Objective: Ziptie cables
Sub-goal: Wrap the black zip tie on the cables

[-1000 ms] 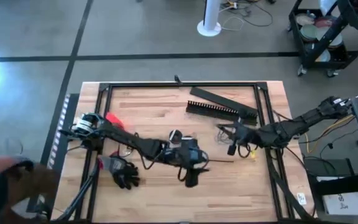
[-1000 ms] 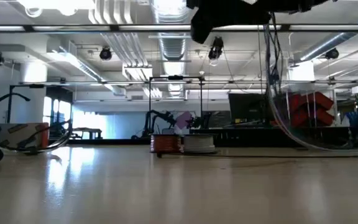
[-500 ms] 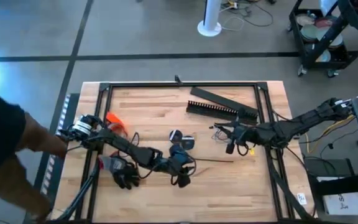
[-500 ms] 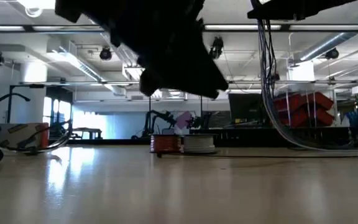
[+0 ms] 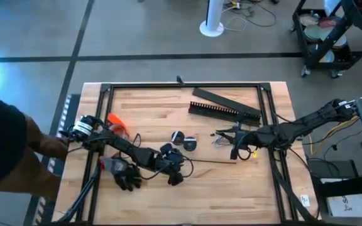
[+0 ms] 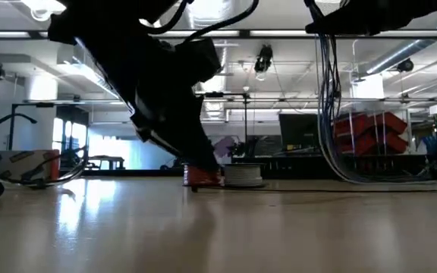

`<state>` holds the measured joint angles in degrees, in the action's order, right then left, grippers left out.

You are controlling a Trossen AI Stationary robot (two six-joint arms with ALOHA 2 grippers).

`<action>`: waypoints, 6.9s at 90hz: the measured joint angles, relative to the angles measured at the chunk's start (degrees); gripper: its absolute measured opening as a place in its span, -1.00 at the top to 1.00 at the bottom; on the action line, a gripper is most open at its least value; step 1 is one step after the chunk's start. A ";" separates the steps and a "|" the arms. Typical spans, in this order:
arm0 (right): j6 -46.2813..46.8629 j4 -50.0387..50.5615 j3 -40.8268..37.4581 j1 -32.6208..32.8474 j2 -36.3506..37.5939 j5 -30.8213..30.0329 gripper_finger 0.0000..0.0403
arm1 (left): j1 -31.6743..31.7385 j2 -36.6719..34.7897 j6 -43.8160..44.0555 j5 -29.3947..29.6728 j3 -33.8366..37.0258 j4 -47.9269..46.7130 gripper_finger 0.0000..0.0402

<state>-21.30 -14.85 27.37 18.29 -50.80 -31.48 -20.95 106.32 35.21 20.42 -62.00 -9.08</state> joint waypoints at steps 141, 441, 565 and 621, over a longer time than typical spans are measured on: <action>11.24 -10.17 -10.13 -18.75 -5.39 28.47 1.00 | -3.28 -3.58 3.04 -1.48 -1.09 0.03 0.68; 19.64 29.39 17.36 31.64 -19.78 28.43 1.00 | -3.28 -3.56 3.88 -0.43 -1.09 11.07 0.69; 39.25 23.37 17.32 32.10 -34.69 29.79 -0.28 | -4.06 -3.40 2.79 11.96 -1.06 23.03 0.53; 43.93 33.23 9.88 31.93 -19.37 11.50 -0.13 | -4.24 -3.49 3.93 8.96 0.40 0.38 0.46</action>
<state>22.62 18.39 37.25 50.22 -70.17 -19.98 -25.19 102.83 39.14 29.38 -61.60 -8.70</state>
